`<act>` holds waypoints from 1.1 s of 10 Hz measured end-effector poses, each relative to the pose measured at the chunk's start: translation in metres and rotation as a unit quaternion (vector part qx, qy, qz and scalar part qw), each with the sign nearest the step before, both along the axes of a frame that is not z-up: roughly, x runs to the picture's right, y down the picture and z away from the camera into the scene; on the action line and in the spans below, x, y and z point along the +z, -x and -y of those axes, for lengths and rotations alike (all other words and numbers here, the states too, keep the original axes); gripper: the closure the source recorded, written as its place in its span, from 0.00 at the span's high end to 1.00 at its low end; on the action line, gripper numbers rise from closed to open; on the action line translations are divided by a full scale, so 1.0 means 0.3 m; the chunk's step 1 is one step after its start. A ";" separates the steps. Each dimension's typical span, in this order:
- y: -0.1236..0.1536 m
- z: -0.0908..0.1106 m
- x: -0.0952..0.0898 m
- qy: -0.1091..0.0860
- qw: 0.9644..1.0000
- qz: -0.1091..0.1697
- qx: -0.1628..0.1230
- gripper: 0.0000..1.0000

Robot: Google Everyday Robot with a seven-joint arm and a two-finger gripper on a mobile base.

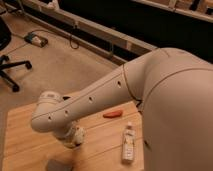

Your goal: Place the white sponge in the ceramic cup

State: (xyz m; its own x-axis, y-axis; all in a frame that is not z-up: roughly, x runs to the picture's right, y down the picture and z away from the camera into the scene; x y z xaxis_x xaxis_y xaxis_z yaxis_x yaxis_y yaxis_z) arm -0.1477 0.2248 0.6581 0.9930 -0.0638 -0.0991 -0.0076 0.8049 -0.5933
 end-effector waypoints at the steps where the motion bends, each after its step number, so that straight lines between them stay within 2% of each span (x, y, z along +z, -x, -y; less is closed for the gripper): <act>1: -0.004 -0.005 0.008 0.003 1.000 -0.002 0.001 0.80; 3: -0.021 -0.008 0.050 0.008 1.000 0.008 0.005 0.80; 4: -0.046 -0.014 0.100 0.015 1.000 0.014 0.014 0.78; 5: -0.064 -0.023 0.143 0.023 0.999 0.021 0.022 0.72; 6: -0.080 -0.027 0.180 0.028 0.999 0.025 0.027 0.62; 7: -0.073 -0.031 0.190 0.031 0.999 0.030 0.028 0.52; 8: -0.070 -0.032 0.190 0.033 0.999 0.032 0.027 0.44; 9: -0.073 -0.028 0.188 0.034 0.999 0.029 0.024 0.30; 11: -0.058 -0.023 0.180 0.035 0.999 0.028 0.015 0.12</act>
State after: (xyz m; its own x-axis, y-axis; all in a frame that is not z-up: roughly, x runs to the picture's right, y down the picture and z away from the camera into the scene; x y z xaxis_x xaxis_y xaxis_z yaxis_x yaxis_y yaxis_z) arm -0.1302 0.2319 0.7120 0.9984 -0.0380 -0.0408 0.0025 0.7615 -0.6482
